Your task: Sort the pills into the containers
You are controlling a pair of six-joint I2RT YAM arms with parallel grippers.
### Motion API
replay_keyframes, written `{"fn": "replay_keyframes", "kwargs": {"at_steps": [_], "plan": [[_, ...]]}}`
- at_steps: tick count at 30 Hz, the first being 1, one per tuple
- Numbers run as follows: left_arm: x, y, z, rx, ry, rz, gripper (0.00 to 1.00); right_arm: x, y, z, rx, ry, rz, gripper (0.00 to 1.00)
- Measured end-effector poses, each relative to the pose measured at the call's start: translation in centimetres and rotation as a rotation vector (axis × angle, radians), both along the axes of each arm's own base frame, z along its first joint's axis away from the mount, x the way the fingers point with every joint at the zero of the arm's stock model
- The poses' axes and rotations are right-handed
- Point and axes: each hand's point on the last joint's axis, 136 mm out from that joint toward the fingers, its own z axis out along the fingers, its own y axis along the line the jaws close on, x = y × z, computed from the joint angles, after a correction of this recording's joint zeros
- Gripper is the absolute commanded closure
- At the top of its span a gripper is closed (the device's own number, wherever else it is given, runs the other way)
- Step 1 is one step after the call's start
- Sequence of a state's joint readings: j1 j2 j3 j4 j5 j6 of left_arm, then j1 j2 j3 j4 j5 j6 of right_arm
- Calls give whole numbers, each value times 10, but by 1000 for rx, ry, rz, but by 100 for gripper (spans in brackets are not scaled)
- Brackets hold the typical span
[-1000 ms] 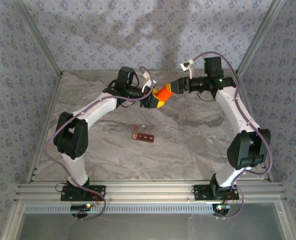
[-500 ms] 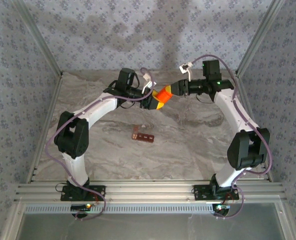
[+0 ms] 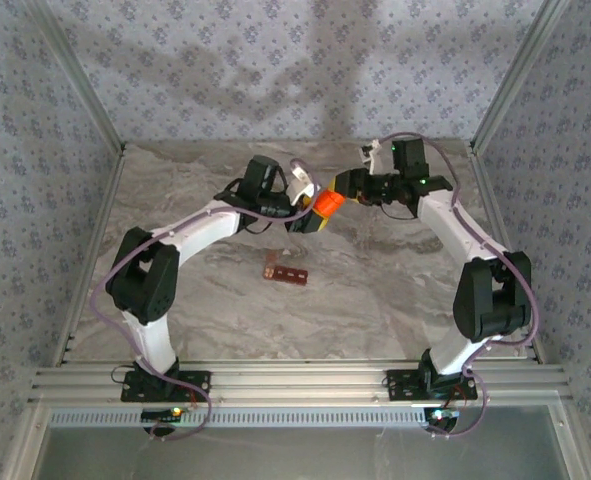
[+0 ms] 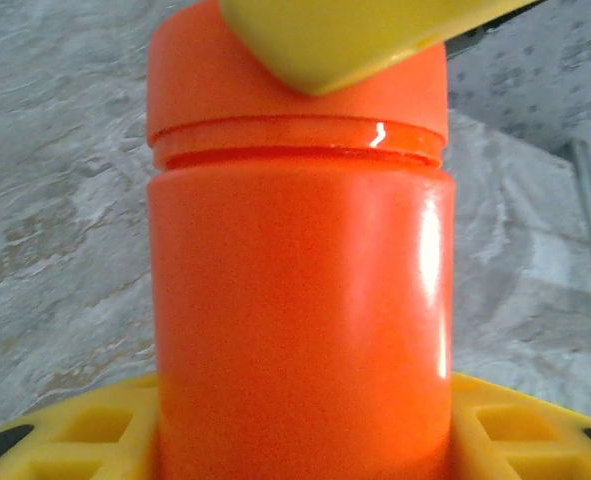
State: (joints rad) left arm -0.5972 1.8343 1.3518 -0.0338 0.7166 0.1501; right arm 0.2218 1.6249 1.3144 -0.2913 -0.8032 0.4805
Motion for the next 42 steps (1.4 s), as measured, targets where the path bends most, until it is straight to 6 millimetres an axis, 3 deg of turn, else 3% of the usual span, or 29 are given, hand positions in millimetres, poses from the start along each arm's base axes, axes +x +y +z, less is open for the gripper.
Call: {"fn": "replay_keyframes", "kwargs": {"at_steps": [6,11,13,17,21,28,36,42], "plan": [[6,1,-13,46,-58,71,100,7,-1,-13,32,72,-94,72],[13,1,-11,52,-90,99,100,12,-2,-12,44,83,-133,69],[14,1,-10,50,-97,102,100,14,-2,-12,47,82,-139,61],[14,-1,-6,31,-102,95,100,14,-3,-8,59,94,-145,32],[7,-11,15,-63,-105,36,100,18,-11,7,87,74,-146,20],[10,-4,46,-183,-51,-26,100,20,-44,62,119,-107,-118,17],[-2,-7,81,-276,9,-155,100,-4,-23,82,77,-305,91,16],[-8,-8,82,-291,49,-199,100,-12,-10,92,65,-370,158,18]]}}
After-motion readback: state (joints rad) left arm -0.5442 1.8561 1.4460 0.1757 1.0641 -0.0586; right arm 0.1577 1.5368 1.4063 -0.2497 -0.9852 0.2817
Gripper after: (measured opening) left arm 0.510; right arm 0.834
